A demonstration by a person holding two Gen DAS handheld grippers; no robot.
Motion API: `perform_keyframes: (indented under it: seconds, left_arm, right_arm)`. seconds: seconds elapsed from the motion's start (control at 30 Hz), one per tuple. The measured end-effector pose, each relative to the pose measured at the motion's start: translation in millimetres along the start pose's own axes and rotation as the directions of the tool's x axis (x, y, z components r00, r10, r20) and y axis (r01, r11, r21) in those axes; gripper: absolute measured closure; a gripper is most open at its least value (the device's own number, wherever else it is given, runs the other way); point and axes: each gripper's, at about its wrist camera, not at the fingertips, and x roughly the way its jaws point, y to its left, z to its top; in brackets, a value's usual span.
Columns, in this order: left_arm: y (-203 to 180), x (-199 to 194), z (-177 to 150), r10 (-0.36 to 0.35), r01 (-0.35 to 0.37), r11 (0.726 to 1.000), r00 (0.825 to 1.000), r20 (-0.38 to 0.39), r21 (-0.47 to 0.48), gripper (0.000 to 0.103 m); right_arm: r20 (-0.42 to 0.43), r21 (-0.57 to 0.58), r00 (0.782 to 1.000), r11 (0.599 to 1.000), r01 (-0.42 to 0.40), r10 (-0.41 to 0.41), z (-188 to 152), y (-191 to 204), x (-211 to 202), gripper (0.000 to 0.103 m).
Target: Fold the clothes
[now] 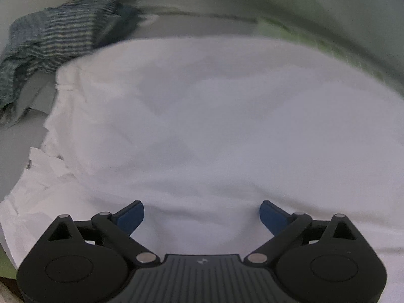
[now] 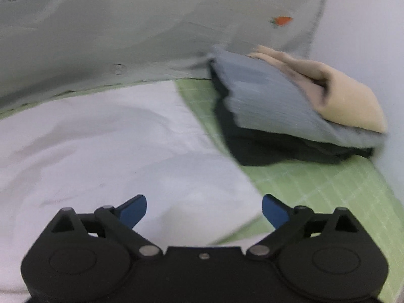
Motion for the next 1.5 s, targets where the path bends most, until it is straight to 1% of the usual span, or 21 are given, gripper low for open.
perform_keyframes:
  seconds: [0.1, 0.17, 0.27, 0.37, 0.4, 0.53, 0.63, 0.73, 0.83, 0.93, 0.97, 1.13, 1.2, 1.4, 1.5]
  left_arm:
    - [17.8, -4.2, 19.7, 0.015, -0.013, 0.998, 0.999, 0.032, -0.069, 0.005]
    - [29.6, 3.9, 40.4, 0.051, -0.045, 0.991, 0.998, 0.043, -0.124, 0.005]
    - [47.3, 15.9, 71.4, 0.104, -0.090, 0.974, 0.993, 0.058, -0.208, 0.005]
    - [58.1, 31.3, 101.2, 0.123, -0.099, 0.955, 0.990, 0.070, -0.279, 0.005]
    - [58.6, 36.5, 111.2, 0.134, -0.107, 0.950, 0.988, 0.075, -0.292, 0.005]
    - [41.9, 61.7, 151.0, 0.206, -0.173, 0.949, 0.973, 0.106, -0.265, 0.005]
    - [26.5, 83.9, 174.3, 0.211, -0.176, 0.942, 0.973, 0.097, -0.285, 0.005]
    - [17.8, 104.0, 190.5, 0.209, -0.177, 0.934, 0.975, 0.074, -0.311, 0.005]
    - [9.5, 117.9, 198.5, 0.223, -0.190, 0.916, 0.973, 0.053, -0.354, 0.004]
    - [8.9, 122.8, 200.0, 0.241, -0.197, 0.898, 0.968, 0.066, -0.393, 0.003]
    - [10.2, 123.9, 199.8, 0.246, -0.199, 0.893, 0.967, 0.069, -0.403, 0.001]
    - [20.2, 125.9, 195.4, 0.245, -0.181, 0.860, 0.967, 0.074, -0.478, 0.000]
    - [24.1, 125.4, 193.6, 0.232, -0.165, 0.853, 0.970, 0.076, -0.495, 0.000]
    - [26.6, 121.7, 189.8, 0.233, -0.167, 0.845, 0.970, 0.068, -0.507, 0.000]
    - [27.8, 121.1, 189.6, 0.233, -0.168, 0.838, 0.970, 0.062, -0.519, 0.000]
  right_arm:
    - [-0.009, -0.019, 0.999, 0.999, -0.046, 0.046, 11.9, 18.8, 8.5, 0.002]
    - [-0.013, -0.027, 0.997, 0.997, -0.071, 0.071, 22.9, 30.6, 16.5, 0.002]
    - [-0.019, -0.018, 0.995, 0.995, -0.101, 0.101, 46.9, 46.5, 34.8, 0.002]
    - [-0.008, 0.024, 0.995, 0.995, -0.095, 0.095, 73.2, 57.4, 58.3, 0.001]
    - [-0.003, 0.040, 0.996, 0.995, -0.086, 0.086, 81.5, 60.1, 66.6, 0.001]
    - [0.021, 0.115, 0.998, 0.992, -0.060, 0.058, 112.4, 70.5, 100.5, 0.001]
    - [0.024, 0.169, 0.999, 0.985, -0.028, 0.024, 128.6, 80.0, 125.2, 0.001]
    - [0.020, 0.220, 1.000, 0.975, -0.008, 0.004, 137.9, 91.6, 145.0, 0.001]
    - [0.012, 0.253, 1.000, 0.967, 0.018, -0.021, 143.1, 100.5, 159.3, 0.001]
    - [0.017, 0.270, 0.999, 0.962, 0.044, -0.051, 142.3, 106.8, 165.3, 0.000]
    - [0.025, 0.267, 0.998, 0.962, 0.051, -0.059, 141.9, 108.5, 165.5, 0.000]
    - [0.049, 0.266, 0.996, 0.962, 0.059, -0.074, 141.9, 112.2, 166.8, 0.000]
    - [0.055, 0.264, 0.996, 0.963, 0.055, -0.072, 141.4, 112.4, 167.0, 0.000]
    - [0.074, 0.265, 0.995, 0.963, 0.044, -0.065, 136.9, 110.4, 164.7, 0.000]
    - [0.088, 0.265, 0.994, 0.963, 0.043, -0.069, 134.7, 109.6, 164.8, 0.003]
